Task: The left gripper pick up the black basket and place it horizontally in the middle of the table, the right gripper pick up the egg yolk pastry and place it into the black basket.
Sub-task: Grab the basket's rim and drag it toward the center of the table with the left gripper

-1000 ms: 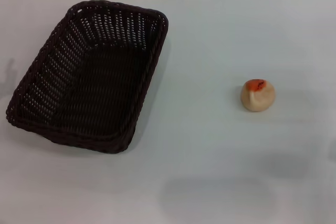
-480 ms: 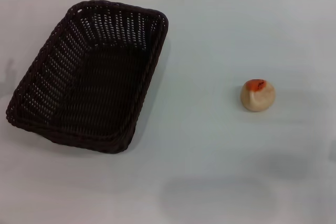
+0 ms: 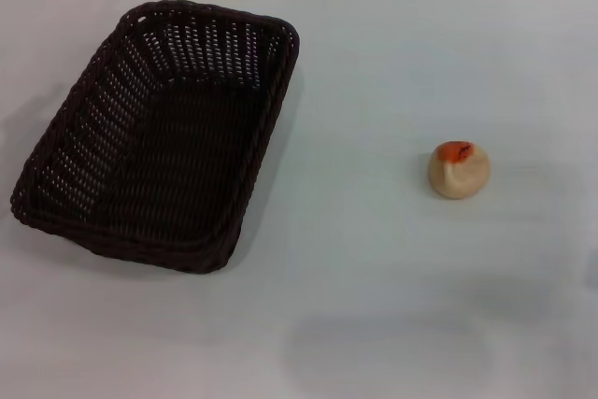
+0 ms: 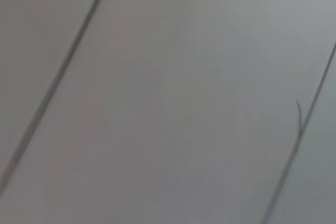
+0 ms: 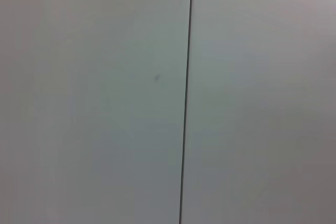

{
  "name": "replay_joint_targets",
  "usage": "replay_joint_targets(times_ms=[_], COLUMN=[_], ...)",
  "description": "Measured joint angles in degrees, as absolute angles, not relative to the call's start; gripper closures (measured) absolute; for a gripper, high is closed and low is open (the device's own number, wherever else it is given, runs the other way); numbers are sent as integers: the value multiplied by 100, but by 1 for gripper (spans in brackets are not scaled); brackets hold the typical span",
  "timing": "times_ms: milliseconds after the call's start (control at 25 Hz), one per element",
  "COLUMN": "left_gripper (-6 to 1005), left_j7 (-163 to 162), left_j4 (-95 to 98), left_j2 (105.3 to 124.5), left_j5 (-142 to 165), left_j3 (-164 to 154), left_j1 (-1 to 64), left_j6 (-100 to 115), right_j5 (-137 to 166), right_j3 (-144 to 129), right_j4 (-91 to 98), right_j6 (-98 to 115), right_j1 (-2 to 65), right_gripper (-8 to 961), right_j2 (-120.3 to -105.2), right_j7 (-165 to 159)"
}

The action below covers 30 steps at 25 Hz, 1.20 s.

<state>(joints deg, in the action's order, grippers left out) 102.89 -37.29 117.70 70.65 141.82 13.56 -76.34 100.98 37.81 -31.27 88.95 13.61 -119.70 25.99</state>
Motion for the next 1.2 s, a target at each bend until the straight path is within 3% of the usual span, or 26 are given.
replay_joint_targets(times_ms=[440, 1200], left_gripper=[579, 579], left_j7=[6369, 3605], left_j4=[-6261, -7877], left_j2=[11785, 11810], left_j5=[10141, 14046], left_j3=[14158, 12382], left_j1=[1661, 2367], left_j6=[-7349, -6800], right_j5=[10098, 10099], right_j3=[3779, 3814], right_j4=[-3184, -3183], right_j6=[8906, 8954], right_j1=[1362, 1371], right_gripper=[395, 393], right_j2=[-11970, -11961], right_j7=[2606, 2611])
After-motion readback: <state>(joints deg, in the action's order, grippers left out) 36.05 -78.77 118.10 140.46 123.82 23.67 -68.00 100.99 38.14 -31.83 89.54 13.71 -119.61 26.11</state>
